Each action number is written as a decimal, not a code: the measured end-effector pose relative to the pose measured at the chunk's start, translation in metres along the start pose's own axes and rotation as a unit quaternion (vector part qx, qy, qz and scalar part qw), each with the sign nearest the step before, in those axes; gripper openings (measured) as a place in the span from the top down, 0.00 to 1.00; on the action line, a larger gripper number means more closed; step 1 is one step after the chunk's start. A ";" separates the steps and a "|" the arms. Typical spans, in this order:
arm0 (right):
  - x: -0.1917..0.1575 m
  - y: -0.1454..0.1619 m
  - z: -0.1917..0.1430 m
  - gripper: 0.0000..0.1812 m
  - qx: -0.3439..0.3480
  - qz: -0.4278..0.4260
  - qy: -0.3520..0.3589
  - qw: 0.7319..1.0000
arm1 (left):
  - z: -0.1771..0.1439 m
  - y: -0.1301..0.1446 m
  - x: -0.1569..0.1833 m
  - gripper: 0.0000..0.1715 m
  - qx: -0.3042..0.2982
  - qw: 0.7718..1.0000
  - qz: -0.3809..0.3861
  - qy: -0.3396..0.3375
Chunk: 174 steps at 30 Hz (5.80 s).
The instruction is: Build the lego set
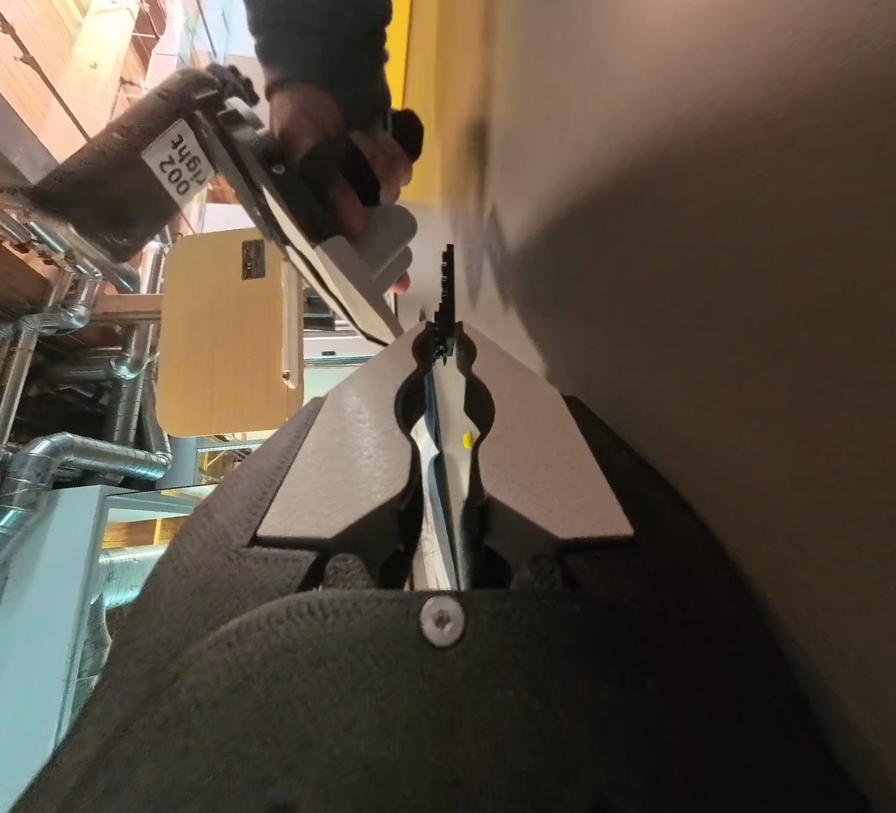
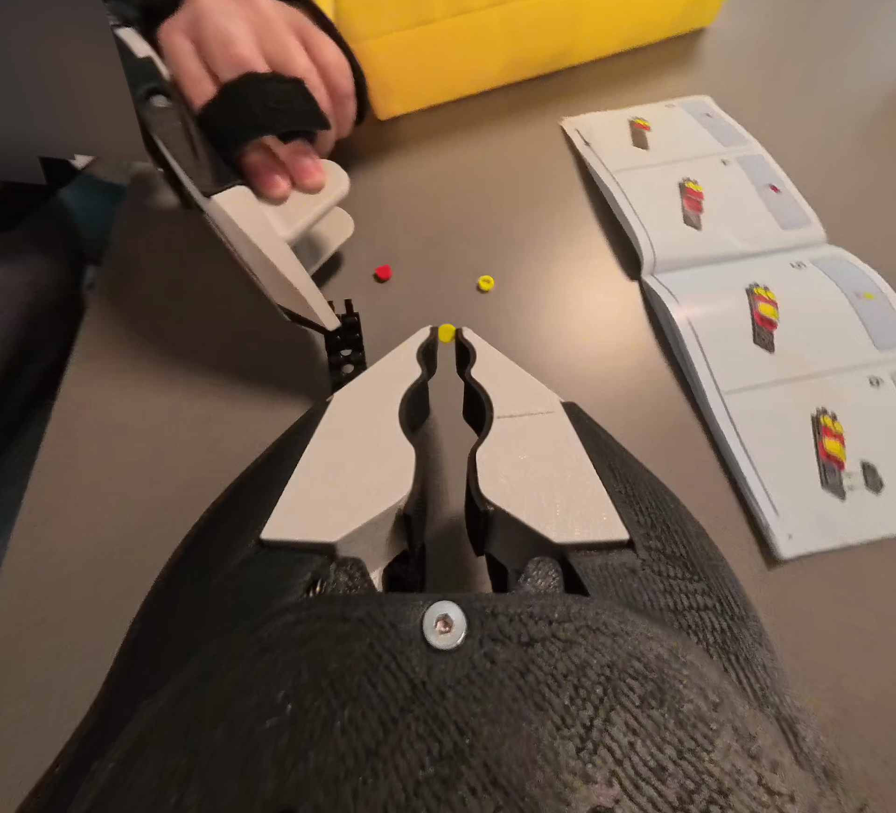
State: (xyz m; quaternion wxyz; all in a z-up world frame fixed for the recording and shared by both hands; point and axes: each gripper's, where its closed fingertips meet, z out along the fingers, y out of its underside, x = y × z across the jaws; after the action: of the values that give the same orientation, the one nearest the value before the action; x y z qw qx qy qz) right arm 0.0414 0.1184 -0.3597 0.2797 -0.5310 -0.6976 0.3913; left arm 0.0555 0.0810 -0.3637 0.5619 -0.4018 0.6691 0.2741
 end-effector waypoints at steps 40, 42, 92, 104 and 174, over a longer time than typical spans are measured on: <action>-0.057 -0.013 -0.024 0.97 0.053 -0.070 -0.060 0.994 | -0.011 -0.018 -0.024 0.96 0.076 0.987 0.110 -0.087; -0.059 -0.018 -0.024 0.97 0.042 -0.084 -0.069 0.993 | -0.013 -0.021 -0.026 0.96 0.082 0.984 0.120 -0.104; -0.036 -0.021 -0.055 0.70 0.004 -0.320 0.148 0.936 | -0.010 -0.023 -0.046 0.97 0.066 0.981 0.072 -0.166; -0.056 -0.035 -0.029 0.78 0.086 -0.541 0.293 0.783 | -0.010 -0.031 -0.054 0.96 0.078 0.981 0.051 -0.172; -0.002 0.029 0.001 0.82 -0.032 -0.156 -0.019 0.987 | -0.002 -0.007 -0.016 0.96 0.022 0.993 0.081 -0.084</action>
State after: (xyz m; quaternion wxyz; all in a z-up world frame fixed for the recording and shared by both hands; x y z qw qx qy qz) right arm 0.0559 0.1204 -0.3850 0.3072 -0.4164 -0.7893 0.3304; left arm 0.0614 0.0797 -0.3473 0.6009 -0.3097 0.6554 0.3369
